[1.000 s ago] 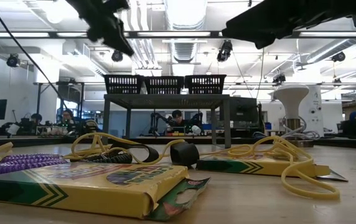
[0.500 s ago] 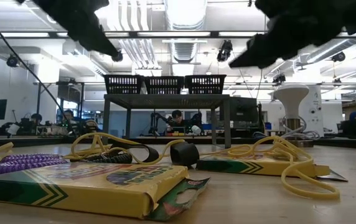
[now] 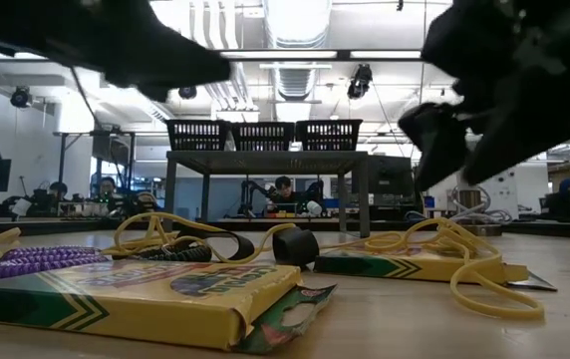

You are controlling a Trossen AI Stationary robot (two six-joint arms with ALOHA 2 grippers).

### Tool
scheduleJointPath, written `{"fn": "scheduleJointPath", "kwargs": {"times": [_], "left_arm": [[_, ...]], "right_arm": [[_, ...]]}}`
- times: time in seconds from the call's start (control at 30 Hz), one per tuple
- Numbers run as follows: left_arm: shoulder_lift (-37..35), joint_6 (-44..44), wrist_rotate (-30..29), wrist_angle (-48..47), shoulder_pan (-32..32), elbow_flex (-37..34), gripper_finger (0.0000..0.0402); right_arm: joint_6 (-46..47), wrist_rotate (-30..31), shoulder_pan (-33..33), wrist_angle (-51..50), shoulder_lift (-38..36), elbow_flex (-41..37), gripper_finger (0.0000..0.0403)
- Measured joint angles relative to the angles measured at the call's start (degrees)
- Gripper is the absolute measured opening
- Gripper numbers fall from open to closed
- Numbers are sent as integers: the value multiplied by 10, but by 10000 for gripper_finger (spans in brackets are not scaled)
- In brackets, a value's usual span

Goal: Pick & Place Office Desk Supplies
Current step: Put the yellow rubber band into the right black basket on the shelf

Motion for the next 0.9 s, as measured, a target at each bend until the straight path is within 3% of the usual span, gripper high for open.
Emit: {"fn": "scheduleJointPath", "kwargs": {"times": [0.17, 0.33, 0.5, 0.77, 0.9], "left_arm": [[104, 3, -31, -15, 2, 91, 42], [136, 1, -69, -91, 6, 140, 42], [135, -41, -119, -125, 12, 132, 42], [135, -43, -122, -126, 12, 116, 42], [135, -43, -122, -128, 12, 115, 42]], "right_arm": [[31, 0, 0, -21, 58, 59, 205], [54, 26, 2, -110, 105, 128, 179], [42, 39, 3, -202, 156, 182, 151], [27, 43, 11, -251, 181, 242, 107], [25, 44, 13, -269, 174, 255, 67]]}}
